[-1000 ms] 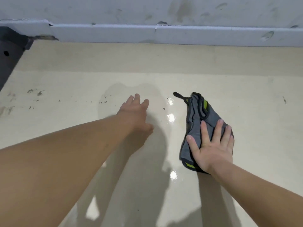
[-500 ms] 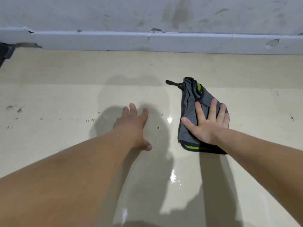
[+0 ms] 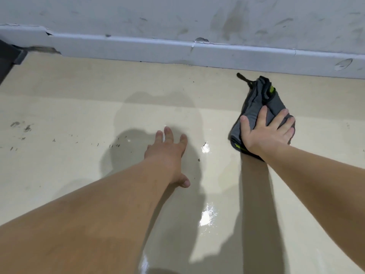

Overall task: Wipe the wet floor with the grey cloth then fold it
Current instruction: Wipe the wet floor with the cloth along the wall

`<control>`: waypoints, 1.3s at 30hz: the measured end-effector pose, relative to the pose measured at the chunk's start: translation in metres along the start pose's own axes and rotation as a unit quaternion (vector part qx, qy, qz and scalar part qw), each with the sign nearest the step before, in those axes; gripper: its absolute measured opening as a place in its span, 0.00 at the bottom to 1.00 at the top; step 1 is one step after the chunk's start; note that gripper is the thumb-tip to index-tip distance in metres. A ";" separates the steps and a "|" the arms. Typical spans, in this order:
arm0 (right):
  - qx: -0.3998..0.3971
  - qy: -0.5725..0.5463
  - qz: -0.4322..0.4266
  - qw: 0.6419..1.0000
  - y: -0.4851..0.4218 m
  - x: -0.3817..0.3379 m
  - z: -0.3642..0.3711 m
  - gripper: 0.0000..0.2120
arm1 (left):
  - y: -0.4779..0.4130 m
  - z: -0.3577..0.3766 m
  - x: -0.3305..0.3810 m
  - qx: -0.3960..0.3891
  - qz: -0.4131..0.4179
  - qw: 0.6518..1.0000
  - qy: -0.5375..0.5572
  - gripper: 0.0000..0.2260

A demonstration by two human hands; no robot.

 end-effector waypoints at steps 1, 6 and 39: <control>-0.002 0.006 -0.006 1.000 0.012 -0.004 0.009 0.42 | 0.000 0.000 0.000 -0.002 -0.003 1.000 -0.002 0.62; -0.030 0.070 -0.101 0.992 0.091 -0.017 0.066 0.40 | 0.003 -0.003 0.000 0.002 -0.007 1.000 -0.002 0.62; -0.214 0.117 0.022 0.970 0.162 0.031 0.082 0.45 | 0.020 0.037 0.065 0.040 0.117 0.988 -0.088 0.47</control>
Point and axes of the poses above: each hand's wrist, its own y-axis away from the middle knuckle, its own z-axis out of the palm, x = y × z, the point moved 2 cm from there along -y, towards the middle knuckle, and after that the axes turned 12 degrees about -x, right-handed, at the moved point
